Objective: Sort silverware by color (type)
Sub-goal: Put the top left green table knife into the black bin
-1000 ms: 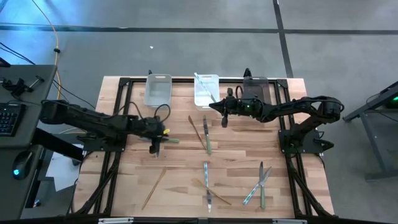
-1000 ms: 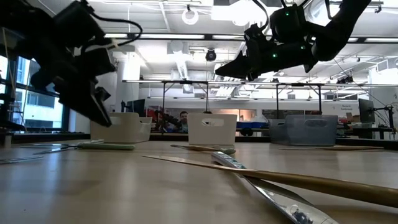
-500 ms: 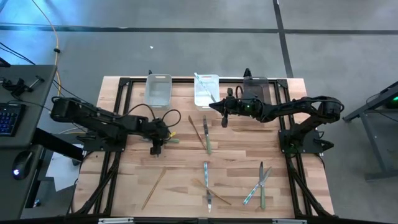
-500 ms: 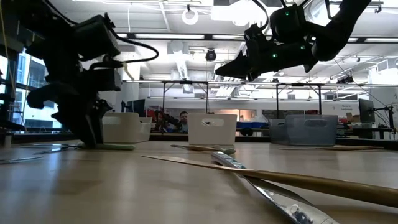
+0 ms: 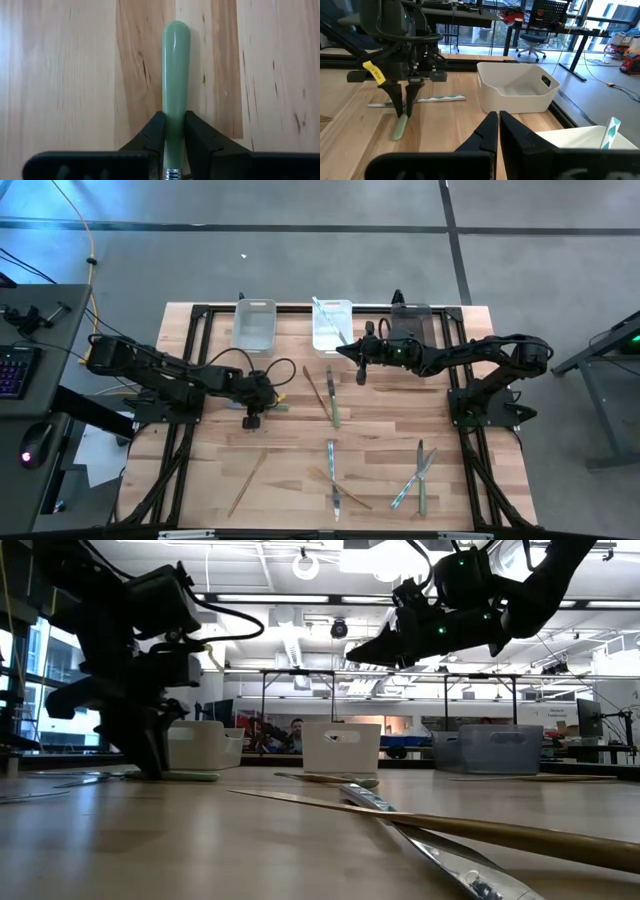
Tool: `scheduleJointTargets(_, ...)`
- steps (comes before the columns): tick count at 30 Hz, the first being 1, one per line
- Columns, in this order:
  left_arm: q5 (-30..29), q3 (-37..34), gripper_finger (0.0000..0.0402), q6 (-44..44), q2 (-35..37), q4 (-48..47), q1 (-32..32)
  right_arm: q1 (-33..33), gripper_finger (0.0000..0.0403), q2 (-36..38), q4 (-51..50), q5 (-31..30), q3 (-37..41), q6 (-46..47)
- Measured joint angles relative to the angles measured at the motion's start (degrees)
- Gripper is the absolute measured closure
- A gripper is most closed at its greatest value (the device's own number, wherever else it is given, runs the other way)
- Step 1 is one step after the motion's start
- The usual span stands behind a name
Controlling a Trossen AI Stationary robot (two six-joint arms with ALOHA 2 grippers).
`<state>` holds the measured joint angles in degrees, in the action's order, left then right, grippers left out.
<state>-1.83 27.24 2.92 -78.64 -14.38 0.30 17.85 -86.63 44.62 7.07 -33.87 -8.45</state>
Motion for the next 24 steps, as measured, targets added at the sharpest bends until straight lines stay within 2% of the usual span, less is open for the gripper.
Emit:
scheduleJointTargets(6, -0.32, 3.23, 0.0365, 2.49, -0.37, -3.51, 0.03, 0.04, 0.0403, 0.00, -0.03, 0.00, 0.00, -0.18)
scheduleJointTargets(13, -0.28, 5.73, 0.0365, 0.91, -0.27, -5.95, 0.08, 0.04, 0.0403, 0.00, -1.95, 0.00, 0.00, -0.14)
scheduleJointTargets(20, 0.03, 6.17, 0.0370, -1.71, -0.19, -4.20, 0.07, 0.04, 0.0403, 0.00, -4.58, 0.00, -0.01, 0.63)
scheduleJointTargets(24, 0.63, 4.75, 0.0391, -3.88, -0.15, 2.11, 0.07, 0.04, 0.0403, 0.00, -8.28, 0.00, -0.02, 0.42)
